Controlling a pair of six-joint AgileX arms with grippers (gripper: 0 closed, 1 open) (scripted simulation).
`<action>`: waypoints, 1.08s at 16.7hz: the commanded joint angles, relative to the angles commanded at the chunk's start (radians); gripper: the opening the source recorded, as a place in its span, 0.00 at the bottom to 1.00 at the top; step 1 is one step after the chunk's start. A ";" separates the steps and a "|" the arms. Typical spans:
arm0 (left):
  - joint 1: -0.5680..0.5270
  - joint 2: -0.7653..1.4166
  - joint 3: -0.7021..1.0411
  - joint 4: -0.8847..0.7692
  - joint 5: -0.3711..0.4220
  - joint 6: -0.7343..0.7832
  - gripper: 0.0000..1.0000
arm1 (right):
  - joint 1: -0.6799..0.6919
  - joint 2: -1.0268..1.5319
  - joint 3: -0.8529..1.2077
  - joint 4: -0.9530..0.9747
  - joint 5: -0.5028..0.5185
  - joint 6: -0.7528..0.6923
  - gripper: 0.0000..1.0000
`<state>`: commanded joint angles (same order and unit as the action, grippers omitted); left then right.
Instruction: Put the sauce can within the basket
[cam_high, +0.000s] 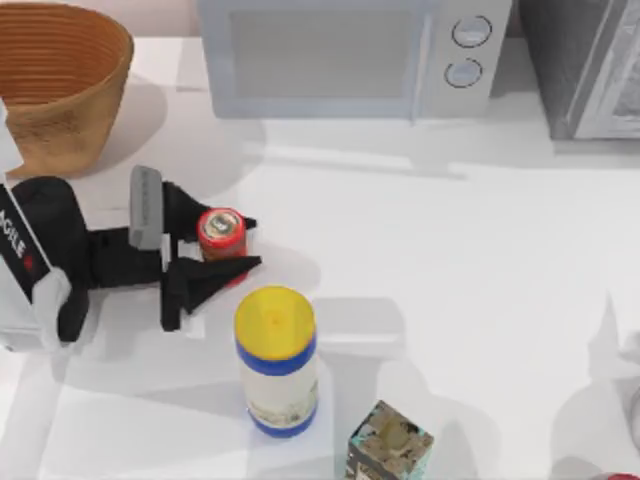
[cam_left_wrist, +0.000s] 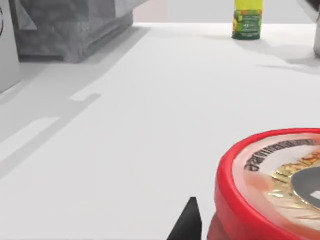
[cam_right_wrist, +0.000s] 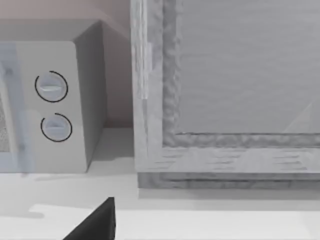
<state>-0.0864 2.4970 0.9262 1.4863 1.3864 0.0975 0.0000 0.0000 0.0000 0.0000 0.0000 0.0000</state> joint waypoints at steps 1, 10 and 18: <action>0.005 -0.010 0.010 -0.010 -0.005 -0.005 0.00 | 0.000 0.000 0.000 0.000 0.000 0.000 1.00; 0.093 -0.330 0.251 -0.310 -0.060 -0.059 0.00 | 0.000 0.000 0.000 0.000 0.000 0.000 1.00; 0.299 -0.439 0.380 -0.628 -0.092 -0.044 0.00 | 0.000 0.000 0.000 0.000 0.000 0.000 1.00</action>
<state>0.2121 2.0582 1.3063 0.8584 1.2946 0.0536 0.0000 0.0000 0.0000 0.0000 0.0000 0.0000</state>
